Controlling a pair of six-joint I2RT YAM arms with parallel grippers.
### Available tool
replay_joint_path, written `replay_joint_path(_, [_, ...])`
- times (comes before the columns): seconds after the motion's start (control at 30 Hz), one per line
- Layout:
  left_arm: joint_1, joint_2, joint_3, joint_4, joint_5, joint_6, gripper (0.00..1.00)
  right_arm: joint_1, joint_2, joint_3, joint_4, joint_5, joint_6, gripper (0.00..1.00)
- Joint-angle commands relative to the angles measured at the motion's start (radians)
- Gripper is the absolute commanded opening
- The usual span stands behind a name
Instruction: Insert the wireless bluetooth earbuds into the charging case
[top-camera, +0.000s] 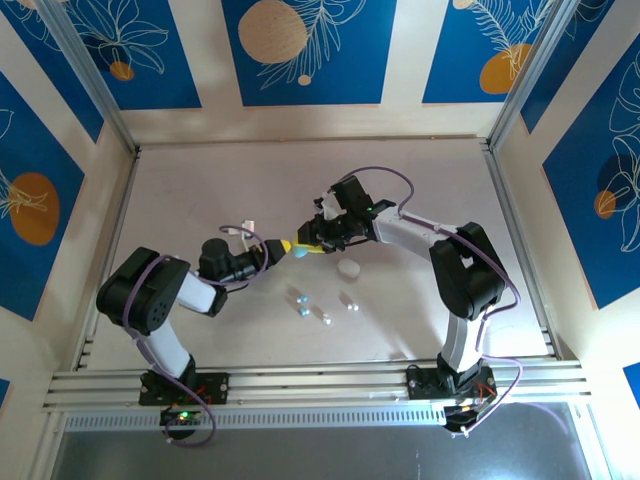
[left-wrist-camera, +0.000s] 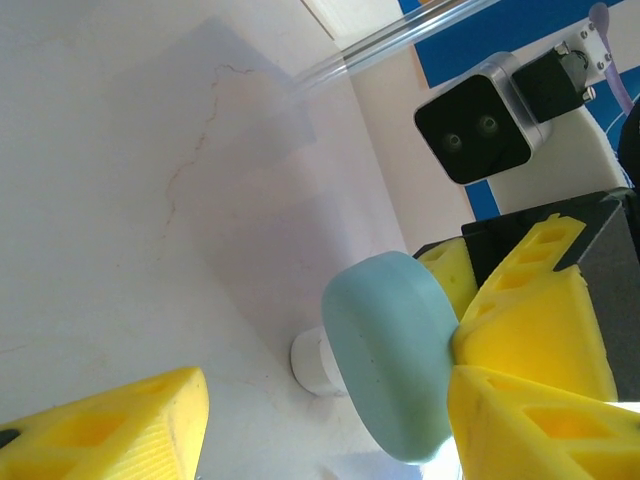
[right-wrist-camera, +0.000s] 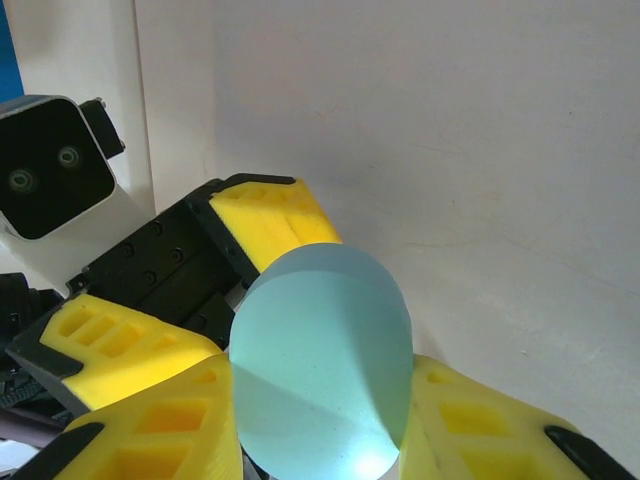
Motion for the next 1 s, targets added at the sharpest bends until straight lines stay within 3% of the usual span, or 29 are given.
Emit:
replay_joint_path(0.0, [-0.016,0.008,0.022,0.046,0.031,0.004,0.64,-0.006,-0.033,-0.005,0.009,-0.046,0.018,0.34])
replay_joint_path(0.3, [-0.029,-0.005,0.031,-0.020,0.013,0.039,0.63,-0.011,-0.043,-0.019,0.048,-0.082,0.049,0.34])
replay_joint_path(0.77, [-0.029,-0.069,0.054,-0.293,-0.080,0.146,0.63,-0.042,-0.116,-0.070,0.078,-0.117,0.070,0.33])
replay_joint_path(0.97, [-0.028,-0.166,0.049,-0.399,-0.125,0.206,0.63,-0.064,-0.131,-0.104,0.063,-0.099,0.055,0.33])
